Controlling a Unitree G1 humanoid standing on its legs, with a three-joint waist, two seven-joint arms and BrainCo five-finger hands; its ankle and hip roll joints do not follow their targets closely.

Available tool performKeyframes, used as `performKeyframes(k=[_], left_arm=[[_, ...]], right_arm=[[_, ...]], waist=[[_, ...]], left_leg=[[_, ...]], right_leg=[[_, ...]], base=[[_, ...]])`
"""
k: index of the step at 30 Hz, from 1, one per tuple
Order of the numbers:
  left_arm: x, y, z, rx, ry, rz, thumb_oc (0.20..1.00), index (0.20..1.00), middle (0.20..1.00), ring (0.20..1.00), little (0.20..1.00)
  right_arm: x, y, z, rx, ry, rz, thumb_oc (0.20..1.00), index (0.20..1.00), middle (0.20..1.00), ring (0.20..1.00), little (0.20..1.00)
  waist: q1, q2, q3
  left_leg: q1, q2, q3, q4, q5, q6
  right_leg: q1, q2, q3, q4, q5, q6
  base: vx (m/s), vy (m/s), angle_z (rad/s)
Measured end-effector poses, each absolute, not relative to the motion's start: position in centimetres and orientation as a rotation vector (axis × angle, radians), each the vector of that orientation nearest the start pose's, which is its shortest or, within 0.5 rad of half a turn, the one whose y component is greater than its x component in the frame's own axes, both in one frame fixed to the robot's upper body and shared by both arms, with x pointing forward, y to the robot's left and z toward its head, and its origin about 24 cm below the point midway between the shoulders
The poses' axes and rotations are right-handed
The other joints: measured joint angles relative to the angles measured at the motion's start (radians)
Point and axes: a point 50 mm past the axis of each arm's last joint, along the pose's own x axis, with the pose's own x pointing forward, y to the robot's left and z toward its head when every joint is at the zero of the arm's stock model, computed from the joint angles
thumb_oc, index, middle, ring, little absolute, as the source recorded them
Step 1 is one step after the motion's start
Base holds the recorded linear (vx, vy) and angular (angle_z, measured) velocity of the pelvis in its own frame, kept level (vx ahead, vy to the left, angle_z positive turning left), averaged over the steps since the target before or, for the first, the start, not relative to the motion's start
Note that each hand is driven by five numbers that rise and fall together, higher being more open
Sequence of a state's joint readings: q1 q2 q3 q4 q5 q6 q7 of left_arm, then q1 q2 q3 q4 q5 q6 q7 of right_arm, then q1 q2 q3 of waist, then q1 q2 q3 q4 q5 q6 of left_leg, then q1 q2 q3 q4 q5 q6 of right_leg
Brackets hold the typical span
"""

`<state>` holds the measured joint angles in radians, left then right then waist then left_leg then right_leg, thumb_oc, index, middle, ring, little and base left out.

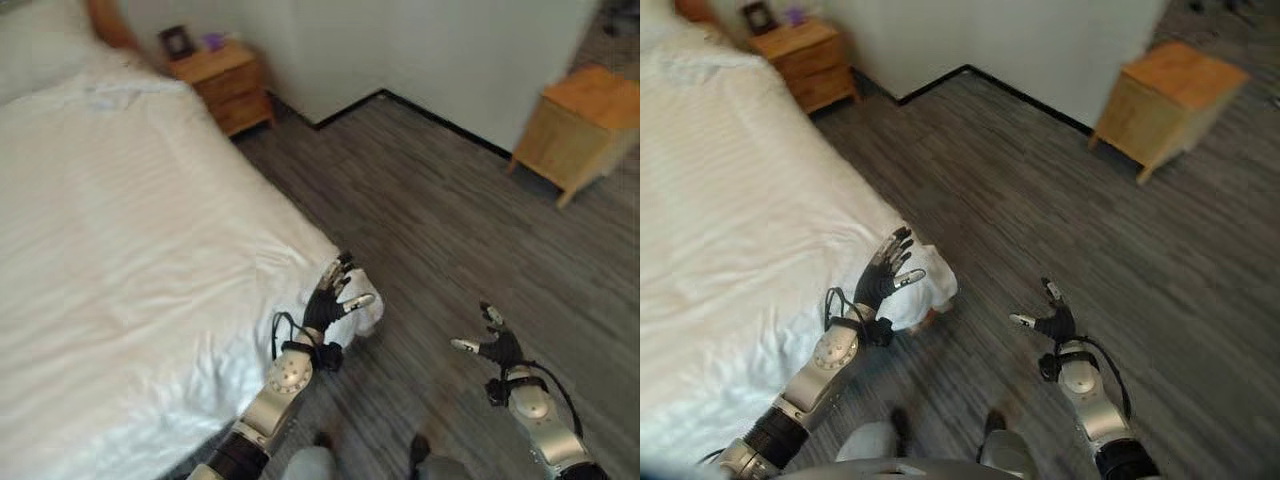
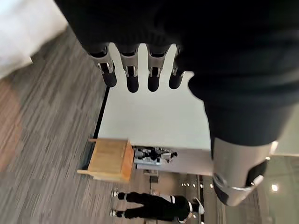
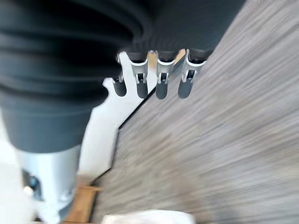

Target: Making the bed.

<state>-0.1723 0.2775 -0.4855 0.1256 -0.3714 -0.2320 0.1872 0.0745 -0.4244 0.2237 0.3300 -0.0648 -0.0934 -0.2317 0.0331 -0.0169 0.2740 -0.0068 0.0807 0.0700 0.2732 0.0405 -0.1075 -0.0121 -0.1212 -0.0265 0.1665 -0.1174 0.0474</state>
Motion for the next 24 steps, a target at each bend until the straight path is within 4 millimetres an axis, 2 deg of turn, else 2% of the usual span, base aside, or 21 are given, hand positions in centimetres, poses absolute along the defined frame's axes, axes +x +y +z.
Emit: performKeyframes(k=[1, 2, 3, 4, 6, 7, 9, 10, 11, 12, 13, 14, 16, 17, 18, 19, 20, 21, 22, 23, 24], left_arm=[[26.7, 9.3, 5.4, -0.077, -0.116, -0.289, 1.0, 1.0, 1.0, 1.0, 1.0], [26.6, 9.0, 5.4, -0.075, -0.115, -0.303, 1.0, 1.0, 1.0, 1.0, 1.0], [26.4, 8.5, 5.2, -0.079, -0.105, -0.318, 1.0, 1.0, 1.0, 1.0, 1.0], [26.3, 8.1, 5.1, -0.085, -0.101, -0.326, 1.0, 1.0, 1.0, 1.0, 1.0], [26.2, 6.9, 4.6, -0.121, -0.074, -0.331, 1.0, 1.0, 1.0, 1.0, 1.0], [26.2, 6.7, 4.3, -0.128, -0.061, -0.328, 1.0, 1.0, 1.0, 1.0, 1.0], [26.1, 6.3, 4.1, -0.133, -0.048, -0.333, 1.0, 1.0, 1.0, 1.0, 1.0], [25.8, 5.6, 4.2, -0.156, -0.051, -0.343, 1.0, 1.0, 1.0, 1.0, 1.0], [26.1, 6.1, 4.4, -0.14, -0.06, -0.335, 1.0, 1.0, 1.0, 1.0, 1.0], [25.9, 6.7, 4.0, -0.114, -0.049, -0.33, 1.0, 1.0, 1.0, 1.0, 1.0], [25.6, 7.0, 3.4, -0.087, -0.028, -0.338, 1.0, 1.0, 1.0, 1.0, 1.0], [25.5, 7.0, 3.3, -0.067, -0.019, -0.347, 1.0, 1.0, 1.0, 1.0, 1.0], [25.8, 7.1, 3.0, -0.032, -0.001, -0.35, 1.0, 1.0, 1.0, 1.0, 1.0], [25.9, 7.1, 2.5, -0.024, 0.023, -0.343, 1.0, 1.0, 1.0, 1.0, 1.0], [25.6, 6.8, 2.0, -0.013, 0.042, -0.344, 1.0, 1.0, 1.0, 1.0, 1.0], [25.4, 6.7, 2.0, -0.007, 0.039, -0.35, 1.0, 1.0, 1.0, 1.0, 1.0], [25.4, 6.5, 2.5, -0.018, 0.015, -0.352, 1.0, 1.0, 1.0, 1.0, 1.0], [25.7, 6.8, 2.8, -0.02, 0.003, -0.34, 1.0, 1.0, 1.0, 1.0, 1.0], [25.9, 7.3, 3.0, -0.019, -0.002, -0.324, 1.0, 1.0, 1.0, 1.0, 1.0], [25.9, 7.4, 3.0, -0.018, -0.003, -0.321, 1.0, 1.0, 1.0, 1.0, 1.0], [26.1, 7.7, 3.0, -0.018, -0.007, -0.312, 1.0, 1.0, 1.0, 1.0, 1.0]], right_arm=[[21.4, -22.1, -3.1, -0.549, 0.287, -0.034, 1.0, 1.0, 1.0, 1.0, 1.0], [21.3, -22.1, -3.0, -0.552, 0.283, -0.033, 1.0, 1.0, 1.0, 1.0, 1.0], [21.3, -22.2, -2.9, -0.553, 0.28, -0.035, 1.0, 1.0, 1.0, 1.0, 1.0], [21.2, -22.3, -2.7, -0.554, 0.275, -0.038, 1.0, 1.0, 1.0, 1.0, 1.0], [21.1, -22.7, -2.7, -0.569, 0.278, -0.039, 1.0, 1.0, 1.0, 1.0, 1.0], [21.1, -22.7, -2.7, -0.576, 0.281, -0.035, 1.0, 1.0, 1.0, 1.0, 1.0], [21.1, -22.7, -2.7, -0.583, 0.282, -0.028, 1.0, 1.0, 1.0, 1.0, 1.0], [21.1, -23.2, -2.3, -0.612, 0.271, -0.019, 1.0, 1.0, 1.0, 1.0, 1.0], [21.6, -22.6, -2.3, -0.59, 0.265, -0.021, 1.0, 1.0, 1.0, 1.0, 1.0], [21.4, -22.0, -2.7, -0.562, 0.269, -0.02, 1.0, 1.0, 1.0, 1.0, 1.0], [21.1, -21.7, -3.0, -0.55, 0.277, -0.02, 1.0, 1.0, 1.0, 1.0, 1.0], [21.1, -21.7, -3.0, -0.545, 0.279, -0.025, 1.0, 1.0, 1.0, 1.0, 1.0], [22.7, -21.0, -2.2, -0.518, 0.234, -0.039, 1.0, 1.0, 1.0, 1.0, 1.0], [22.8, -20.5, -2.2, -0.504, 0.23, -0.034, 1.0, 1.0, 1.0, 1.0, 1.0], [22.6, -20.5, -2.4, -0.494, 0.238, -0.04, 1.0, 1.0, 1.0, 1.0, 1.0], [22.3, -20.5, -2.5, -0.494, 0.242, -0.042, 1.0, 1.0, 1.0, 1.0, 1.0], [22.3, -20.7, -2.0, -0.49, 0.218, -0.052, 1.0, 1.0, 1.0, 1.0, 1.0], [22.5, -20.7, -1.6, -0.487, 0.201, -0.058, 1.0, 1.0, 1.0, 1.0, 1.0], [22.3, -20.8, -1.7, -0.487, 0.204, -0.057, 1.0, 1.0, 1.0, 1.0, 1.0], [22.1, -20.8, -1.5, -0.483, 0.199, -0.059, 1.0, 1.0, 1.0, 1.0, 1.0], [21.5, -20.9, -2.0, -0.486, 0.22, -0.052, 1.0, 1.0, 1.0, 1.0, 1.0]], waist=[[0.001, -0.014, 0.012], [-0.003, -0.017, 0.016], [-0.002, -0.025, 0.018], [-0.003, -0.021, 0.017], [-0.008, -0.015, 0.02], [-0.009, -0.008, 0.019], [-0.012, 0.024, 0.015], [0.01, 0.114, -0.018], [0.037, 0.097, 0.003], [0.045, 0.045, -0.006], [0.045, -0.004, -0.022], [0.045, -0.029, -0.024], [0.011, -0.033, -0.001], [-0.021, -0.028, 0.013], [-0.048, 0.009, 0.024], [-0.059, 0.039, 0.024], [-0.065, 0.045, 0.022], [-0.077, 0.048, 0.024], [-0.107, 0.044, 0.026], [-0.123, 0.057, 0.03], [-0.137, 0.052, 0.027]], left_leg=[[-0.048, 0.001, 0.007, 0.096, 0.024, -0.029], [-0.096, 0.006, 0.001, 0.159, 0.046, -0.039], [-0.128, -0.016, -0.005, 0.181, 0.028, -0.036], [-0.126, -0.042, -0.002, 0.143, 0.011, -0.028], [-0.097, -0.133, -0.026, -0.066, -0.023, 0.002], [-0.084, -0.153, -0.048, -0.158, -0.015, 0.014], [-0.079, -0.142, -0.063, -0.235, -0.029, 0.026], [-0.086, -0.064, -0.072, -0.289, -0.106, 0.084], [-0.078, -0.043, -0.021, -0.264, -0.033, 0.078], [-0.069, -0.062, -0.013, -0.26, -0.035, 0.082], [-0.06, -0.09, -0.001, -0.261, -0.03, 0.088], [-0.043, -0.115, -0.007, -0.276, -0.033, 0.095], [-0.018, -0.119, -0.017, -0.25, -0.041, 0.141], [0.026, -0.117, -0.045, -0.241, -0.061, 0.14], [0.051, -0.076, -0.057, -0.241, -0.077, 0.146], [0.068, -0.041, -0.066, -0.242, -0.093, 0.15], [0.067, -0.029, -0.062, -0.246, -0.1, 0.157], [0.062, -0.026, -0.071, -0.248, -0.093, 0.151], [0.061, -0.024, -0.099, -0.248, -0.099, 0.118], [0.058, -0.003, -0.113, -0.248, -0.107, 0.106], [0.068, 0.004, -0.133, -0.259, -0.111, 0.099]], right_leg=[[-0.001, -0.008, 0.015, -0.016, 0.0, -0.001], [0.004, -0.006, 0.031, -0.043, 0.002, -0.003], [0.009, -0.02, 0.049, -0.089, 0.015, -0.015], [0.007, -0.028, 0.064, -0.112, 0.017, -0.018], [-0.001, -0.045, 0.114, -0.146, 0.033, -0.029], [-0.006, -0.04, 0.127, -0.157, 0.037, -0.025], [0.003, 0.0, 0.143, -0.193, 0.042, -0.003], [-0.015, 0.088, 0.138, -0.164, 0.038, 0.022], [-0.095, 0.104, 0.115, 0.092, -0.016, 0.035], [-0.137, 0.089, 0.096, 0.312, -0.095, 0.038], [-0.137, 0.067, 0.089, 0.422, -0.157, 0.046], [-0.137, 0.057, 0.079, 0.452, -0.159, 0.066], [-0.217, 0.057, 0.105, 0.659, -0.083, 0.238], [-0.222, 0.059, 0.092, 0.736, 0.002, 0.227], [-0.233, 0.07, 0.043, 0.782, 0.133, 0.218], [-0.246, 0.07, -0.007, 0.796, 0.139, 0.196], [-0.272, 0.035, -0.05, 0.74, 0.056, 0.158], [-0.273, 0.008, -0.065, 0.642, 0.018, 0.148], [-0.274, 0.0, -0.066, 0.53, -0.027, 0.135], [-0.253, 0.019, -0.054, 0.379, -0.067, 0.122], [-0.219, 0.032, -0.043, 0.153, -0.016, 0.11]], base=[[0.18, -0.107, -0.58], [0.24, -0.069, -0.69], [0.3, -0.012, -0.68], [0.38, 0.032, -0.74], [0.42, 0.044, -0.68], [0.44, -0.009, -0.57], [0.35, -0.012, -0.6], [0.39, 0.016, -1.08], [0.49, 0.008, -1.03], [0.36, -0.016, -0.54], [0.33, 0.01, -0.07], [0.34, 0.041, 0.02], [0.4, 0.078, 0.09], [0.54, 0.058, 0.34], [0.53, -0.014, 0.4], [0.4, -0.034, 0.09], [0.51, -0.205, 0.0], [0.4, -0.171, 0.11], [0.56, -0.242, 0.39], [0.45, -0.188, 0.6], [0.57, -0.239, 0.52]])
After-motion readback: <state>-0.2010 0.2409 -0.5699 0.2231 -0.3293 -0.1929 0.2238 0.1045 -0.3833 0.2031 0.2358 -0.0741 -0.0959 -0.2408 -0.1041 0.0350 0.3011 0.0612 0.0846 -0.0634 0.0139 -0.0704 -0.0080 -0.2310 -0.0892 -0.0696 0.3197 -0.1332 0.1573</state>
